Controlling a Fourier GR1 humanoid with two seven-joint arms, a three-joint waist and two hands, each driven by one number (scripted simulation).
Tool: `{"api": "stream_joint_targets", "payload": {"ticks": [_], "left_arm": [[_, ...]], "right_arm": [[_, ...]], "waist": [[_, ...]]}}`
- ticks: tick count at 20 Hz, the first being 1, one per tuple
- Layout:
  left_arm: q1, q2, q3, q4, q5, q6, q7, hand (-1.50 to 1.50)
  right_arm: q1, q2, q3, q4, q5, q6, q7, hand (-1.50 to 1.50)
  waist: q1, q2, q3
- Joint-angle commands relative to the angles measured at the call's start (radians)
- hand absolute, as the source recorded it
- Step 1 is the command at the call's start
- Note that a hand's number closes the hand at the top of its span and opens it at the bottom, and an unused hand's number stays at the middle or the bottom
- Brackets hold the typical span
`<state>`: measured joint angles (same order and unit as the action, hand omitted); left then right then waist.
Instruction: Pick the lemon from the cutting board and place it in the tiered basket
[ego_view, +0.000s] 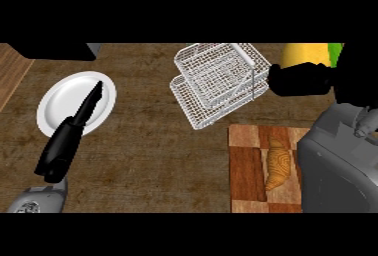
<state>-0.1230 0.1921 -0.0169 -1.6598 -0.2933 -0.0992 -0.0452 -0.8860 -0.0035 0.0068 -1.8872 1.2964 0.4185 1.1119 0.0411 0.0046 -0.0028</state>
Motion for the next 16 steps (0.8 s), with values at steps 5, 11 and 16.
{"api": "stream_joint_targets", "payload": {"ticks": [5, 11, 16], "left_arm": [[0.018, -0.028, -0.043, 0.004, -0.039, 0.019, -0.028, 0.00], [0.002, -0.019, -0.024, 0.009, -0.017, 0.001, -0.027, 0.00], [-0.027, 0.002, 0.000, 0.001, -0.011, -0.011, 0.006, 0.00]], "right_arm": [[-0.259, 0.003, -0.178, 0.455, -0.075, -0.172, 0.099, 1.50], [-0.317, 0.003, -0.233, 0.770, -0.063, -0.419, -0.006, 1.50], [-0.307, 0.003, -0.278, 0.865, -0.145, -0.688, -0.066, -1.50]], "waist": [[0.009, 0.007, 0.001], [0.015, 0.014, 0.002], [0.025, 0.016, 0.003]]}}
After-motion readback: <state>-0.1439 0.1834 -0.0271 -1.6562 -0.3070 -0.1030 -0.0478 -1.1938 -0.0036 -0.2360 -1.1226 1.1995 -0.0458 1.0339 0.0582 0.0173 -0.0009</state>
